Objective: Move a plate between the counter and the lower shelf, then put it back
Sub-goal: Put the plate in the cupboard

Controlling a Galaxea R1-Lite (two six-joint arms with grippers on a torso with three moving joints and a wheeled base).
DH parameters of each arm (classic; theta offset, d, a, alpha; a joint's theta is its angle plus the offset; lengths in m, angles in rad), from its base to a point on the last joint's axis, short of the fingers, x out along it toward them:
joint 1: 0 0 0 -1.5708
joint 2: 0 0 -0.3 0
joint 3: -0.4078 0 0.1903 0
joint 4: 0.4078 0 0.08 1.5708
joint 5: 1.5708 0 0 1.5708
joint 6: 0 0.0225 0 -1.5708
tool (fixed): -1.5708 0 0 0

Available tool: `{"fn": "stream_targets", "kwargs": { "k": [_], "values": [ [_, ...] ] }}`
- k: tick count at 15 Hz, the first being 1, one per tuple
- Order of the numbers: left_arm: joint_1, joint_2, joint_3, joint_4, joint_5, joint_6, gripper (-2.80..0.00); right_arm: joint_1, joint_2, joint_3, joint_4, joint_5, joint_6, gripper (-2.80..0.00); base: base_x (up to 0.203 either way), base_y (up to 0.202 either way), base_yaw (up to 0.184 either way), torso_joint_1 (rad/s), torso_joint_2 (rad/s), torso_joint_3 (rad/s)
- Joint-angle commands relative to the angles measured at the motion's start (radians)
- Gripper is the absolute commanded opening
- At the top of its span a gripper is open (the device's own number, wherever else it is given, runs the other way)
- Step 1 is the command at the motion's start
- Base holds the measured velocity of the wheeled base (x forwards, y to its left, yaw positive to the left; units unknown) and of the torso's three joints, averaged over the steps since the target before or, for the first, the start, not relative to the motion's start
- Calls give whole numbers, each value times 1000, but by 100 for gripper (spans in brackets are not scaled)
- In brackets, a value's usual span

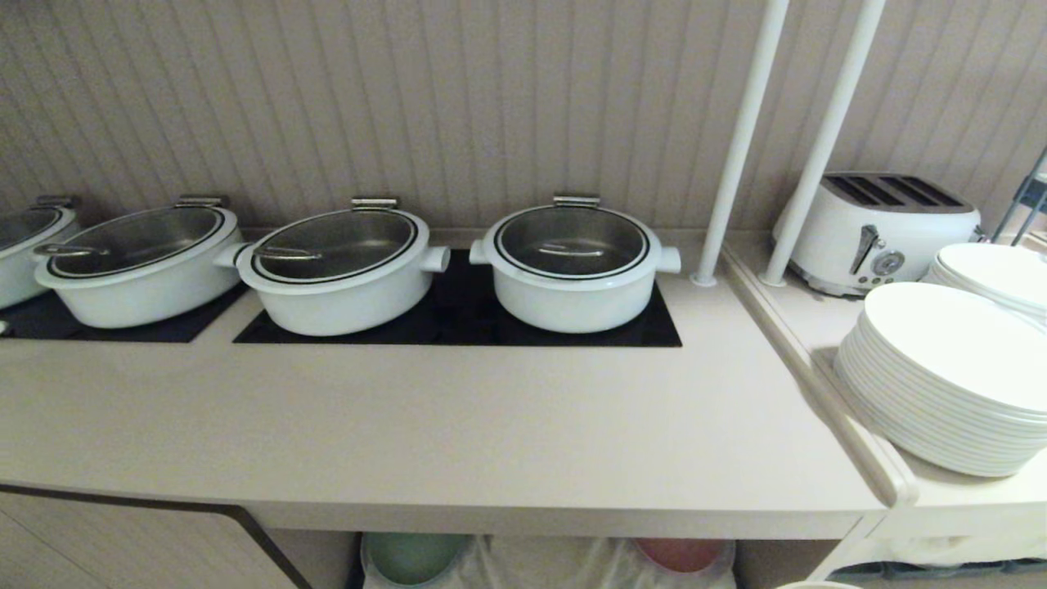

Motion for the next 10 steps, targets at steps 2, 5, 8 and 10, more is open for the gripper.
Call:
{"fn": "stream_targets", "kwargs": {
  "k": [2,5,8,10],
  "values": [
    [1,0,0,-1,0,1,-280,1,-8,-14,-4,1,3,-280,0,0,0,0,0,0],
    [1,0,0,-1,0,0,-280,0,-13,-23,2,3,4,-280,0,0,0,0,0,0],
    [1,0,0,-1,0,1,-280,1,-40,-20,5,3,5,-280,0,0,0,0,0,0],
    [1,0,0,-1,0,1,-280,1,-42,-26,4,3,5,-280,0,0,0,0,0,0]
  ]
}}
